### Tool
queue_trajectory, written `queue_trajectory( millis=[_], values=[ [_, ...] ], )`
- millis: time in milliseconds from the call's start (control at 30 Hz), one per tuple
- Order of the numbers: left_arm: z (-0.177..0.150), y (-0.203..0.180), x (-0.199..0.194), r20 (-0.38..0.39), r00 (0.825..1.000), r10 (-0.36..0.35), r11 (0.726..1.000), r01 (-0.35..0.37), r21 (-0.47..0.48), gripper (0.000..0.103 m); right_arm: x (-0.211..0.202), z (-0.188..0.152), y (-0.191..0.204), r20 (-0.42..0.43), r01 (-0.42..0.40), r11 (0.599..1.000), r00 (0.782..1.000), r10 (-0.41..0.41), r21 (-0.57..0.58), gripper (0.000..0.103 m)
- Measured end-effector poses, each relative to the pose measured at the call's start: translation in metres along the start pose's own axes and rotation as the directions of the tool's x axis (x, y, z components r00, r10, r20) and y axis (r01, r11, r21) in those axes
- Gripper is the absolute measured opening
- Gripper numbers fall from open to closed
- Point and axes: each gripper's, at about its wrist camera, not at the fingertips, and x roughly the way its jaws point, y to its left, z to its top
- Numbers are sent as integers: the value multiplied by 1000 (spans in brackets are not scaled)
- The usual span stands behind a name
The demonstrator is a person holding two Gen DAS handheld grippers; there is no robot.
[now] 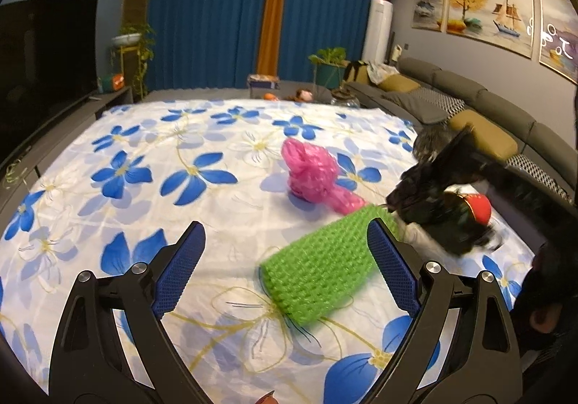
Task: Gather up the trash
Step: 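Grasp the black plastic bag with the right tool and lift it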
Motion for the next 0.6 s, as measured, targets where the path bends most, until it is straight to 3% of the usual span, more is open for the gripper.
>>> queue_trajectory(
  millis=[133,367,467,600],
  values=[
    [-2,-6,5,-31,999,-20,999,21,26,85,-20,5,-2,35,-14,1000,999,14,10,1],
    [-4,-18,25,-133,990,-44,995,55,82,68,-46,5,-5,62,-34,999,998,34,12,1],
    [-6,-14,37,-195,980,-40,997,53,61,58,-55,7,-8,72,-37,999,997,36,15,1],
    [-10,-11,53,-275,960,-51,997,65,40,53,-66,11,-14,87,-38,999,996,35,26,1]
  ],
)
